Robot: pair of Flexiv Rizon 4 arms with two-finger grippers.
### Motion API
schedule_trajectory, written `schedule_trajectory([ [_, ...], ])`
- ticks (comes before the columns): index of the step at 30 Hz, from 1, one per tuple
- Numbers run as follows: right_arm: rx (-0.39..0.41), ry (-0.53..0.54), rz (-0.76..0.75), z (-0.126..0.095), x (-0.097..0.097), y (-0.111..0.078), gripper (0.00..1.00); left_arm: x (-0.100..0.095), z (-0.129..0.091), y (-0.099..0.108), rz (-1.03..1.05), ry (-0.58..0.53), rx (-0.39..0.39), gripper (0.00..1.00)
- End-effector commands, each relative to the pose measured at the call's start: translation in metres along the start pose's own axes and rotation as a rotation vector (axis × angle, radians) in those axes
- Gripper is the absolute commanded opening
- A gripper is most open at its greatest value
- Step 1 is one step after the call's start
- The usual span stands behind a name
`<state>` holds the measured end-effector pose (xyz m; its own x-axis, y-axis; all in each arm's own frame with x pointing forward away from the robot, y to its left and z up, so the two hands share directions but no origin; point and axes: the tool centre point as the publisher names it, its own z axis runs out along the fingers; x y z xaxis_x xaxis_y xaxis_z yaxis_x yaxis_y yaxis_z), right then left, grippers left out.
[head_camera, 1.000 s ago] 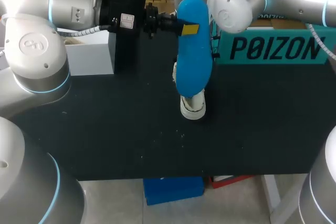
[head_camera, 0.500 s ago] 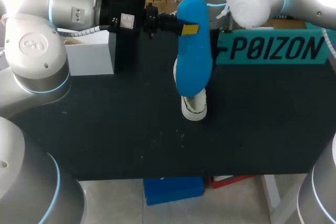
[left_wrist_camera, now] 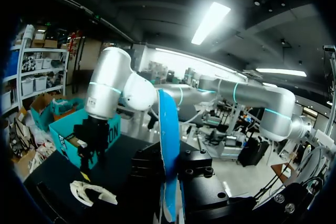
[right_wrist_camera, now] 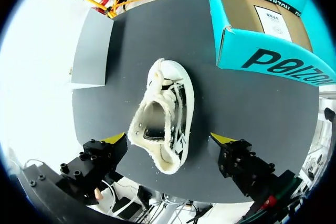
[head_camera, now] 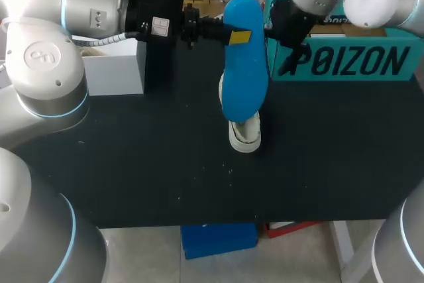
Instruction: Take the shoe out of the shoebox, open the shoe tongue, remove and reinsert the insole, then place the shoe into the shoebox
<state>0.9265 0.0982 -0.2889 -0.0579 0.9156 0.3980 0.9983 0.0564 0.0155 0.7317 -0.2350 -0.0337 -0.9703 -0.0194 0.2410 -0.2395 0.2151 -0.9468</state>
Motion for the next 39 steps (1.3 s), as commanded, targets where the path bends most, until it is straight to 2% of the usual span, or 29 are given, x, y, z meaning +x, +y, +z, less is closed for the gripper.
schedule_trajectory([
  [1, -0.044, 0.171, -0.009, -0.002, -0.007, -0.014, 1.0, 0.0, 0.001, 0.001, 0.002, -0.002, 0.003, 0.0],
  [14, -0.044, 0.171, -0.009, -0.002, -0.007, -0.014, 1.0, 0.0, 0.001, 0.001, 0.002, -0.002, 0.003, 0.0],
  [17, -0.017, 0.285, 0.018, -0.006, -0.011, -0.018, 1.0, 0.0, 0.001, 0.001, 0.002, -0.002, 0.003, 0.0],
  [21, -0.006, 0.375, 0.031, -0.01, -0.01, -0.016, 1.0, 0.0, 0.001, 0.001, 0.002, -0.002, 0.003, 0.0],
  [34, -0.015, 0.528, 0.035, -0.025, 0.0, -0.013, 1.0, 0.0, 0.001, 0.001, 0.002, -0.002, 0.003, 0.0],
  [39, -0.007, 0.644, 0.075, -0.031, -0.004, -0.014, 1.0, 0.0, 0.001, 0.001, 0.002, -0.002, 0.003, 0.0],
])
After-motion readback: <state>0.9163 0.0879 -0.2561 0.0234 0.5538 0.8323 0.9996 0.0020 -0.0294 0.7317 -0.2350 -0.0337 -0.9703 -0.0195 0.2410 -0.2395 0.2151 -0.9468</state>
